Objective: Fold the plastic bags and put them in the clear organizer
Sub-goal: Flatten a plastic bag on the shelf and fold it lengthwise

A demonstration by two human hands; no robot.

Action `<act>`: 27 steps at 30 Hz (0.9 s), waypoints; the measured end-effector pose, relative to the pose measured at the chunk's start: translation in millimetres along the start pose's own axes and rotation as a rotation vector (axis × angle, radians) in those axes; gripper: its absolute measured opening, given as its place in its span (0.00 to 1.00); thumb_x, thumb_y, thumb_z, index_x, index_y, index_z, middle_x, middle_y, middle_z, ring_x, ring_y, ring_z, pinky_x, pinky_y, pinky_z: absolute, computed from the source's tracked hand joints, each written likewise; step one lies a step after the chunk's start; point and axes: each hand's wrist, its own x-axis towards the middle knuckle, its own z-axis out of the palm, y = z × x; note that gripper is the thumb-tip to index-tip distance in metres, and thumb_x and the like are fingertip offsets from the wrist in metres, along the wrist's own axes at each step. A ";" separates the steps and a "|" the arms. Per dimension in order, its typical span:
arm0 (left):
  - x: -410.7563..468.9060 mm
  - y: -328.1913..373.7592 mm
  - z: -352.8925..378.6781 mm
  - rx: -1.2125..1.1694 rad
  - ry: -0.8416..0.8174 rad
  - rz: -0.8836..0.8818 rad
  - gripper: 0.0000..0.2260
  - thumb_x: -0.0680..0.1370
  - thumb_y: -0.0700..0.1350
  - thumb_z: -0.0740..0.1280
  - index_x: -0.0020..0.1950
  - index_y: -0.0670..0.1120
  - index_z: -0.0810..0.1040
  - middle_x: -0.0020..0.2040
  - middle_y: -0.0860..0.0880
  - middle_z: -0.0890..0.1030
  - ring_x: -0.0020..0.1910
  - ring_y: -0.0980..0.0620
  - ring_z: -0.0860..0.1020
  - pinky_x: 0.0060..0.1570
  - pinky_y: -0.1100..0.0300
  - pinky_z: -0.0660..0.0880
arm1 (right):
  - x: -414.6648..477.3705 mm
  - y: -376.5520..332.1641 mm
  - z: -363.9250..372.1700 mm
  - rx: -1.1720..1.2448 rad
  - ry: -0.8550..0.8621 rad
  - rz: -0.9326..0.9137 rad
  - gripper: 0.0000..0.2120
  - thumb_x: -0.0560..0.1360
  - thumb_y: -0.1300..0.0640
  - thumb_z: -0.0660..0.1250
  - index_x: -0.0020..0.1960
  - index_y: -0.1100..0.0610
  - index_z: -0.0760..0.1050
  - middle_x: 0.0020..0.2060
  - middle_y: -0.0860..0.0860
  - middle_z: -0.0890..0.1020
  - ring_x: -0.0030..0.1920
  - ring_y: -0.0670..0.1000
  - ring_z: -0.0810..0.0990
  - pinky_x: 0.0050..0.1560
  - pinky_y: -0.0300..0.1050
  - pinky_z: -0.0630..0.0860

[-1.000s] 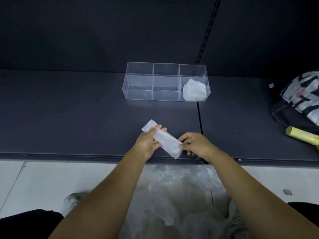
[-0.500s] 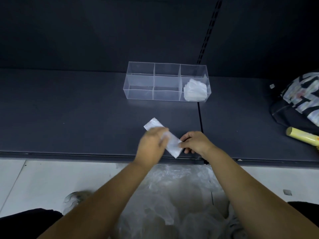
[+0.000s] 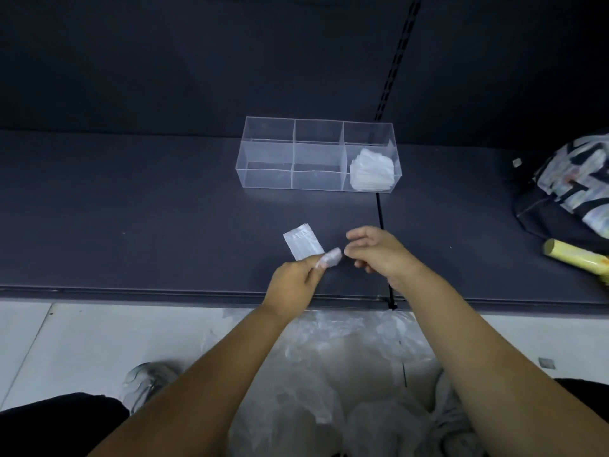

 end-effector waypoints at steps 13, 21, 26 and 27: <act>44.6 -7.1 -16.9 -0.657 -0.027 -0.467 0.13 0.82 0.46 0.59 0.60 0.42 0.79 0.53 0.44 0.79 0.50 0.47 0.78 0.46 0.50 0.80 | 32.7 18.6 42.1 -0.003 0.109 -0.057 0.06 0.71 0.66 0.72 0.41 0.57 0.78 0.31 0.52 0.79 0.21 0.44 0.72 0.23 0.33 0.67; 48.1 -12.8 -17.0 -0.663 0.245 -0.573 0.11 0.83 0.42 0.58 0.59 0.42 0.77 0.49 0.40 0.82 0.40 0.43 0.82 0.38 0.52 0.82 | 43.3 14.6 54.3 -0.118 0.266 0.000 0.08 0.70 0.62 0.71 0.34 0.52 0.80 0.25 0.47 0.79 0.20 0.41 0.74 0.24 0.32 0.68; 30.1 -24.1 -11.9 0.205 0.398 0.054 0.08 0.78 0.40 0.63 0.54 0.43 0.81 0.52 0.45 0.81 0.48 0.43 0.79 0.49 0.55 0.72 | 44.0 11.3 58.7 -0.139 0.299 0.032 0.06 0.70 0.61 0.71 0.36 0.52 0.81 0.26 0.47 0.77 0.31 0.49 0.77 0.35 0.38 0.73; 29.8 -26.6 -8.0 0.295 0.304 0.156 0.11 0.78 0.42 0.63 0.58 0.43 0.80 0.58 0.44 0.79 0.56 0.41 0.77 0.57 0.52 0.69 | 44.2 10.3 59.1 -0.138 0.302 0.040 0.06 0.70 0.61 0.71 0.36 0.53 0.80 0.26 0.48 0.77 0.33 0.50 0.78 0.36 0.39 0.74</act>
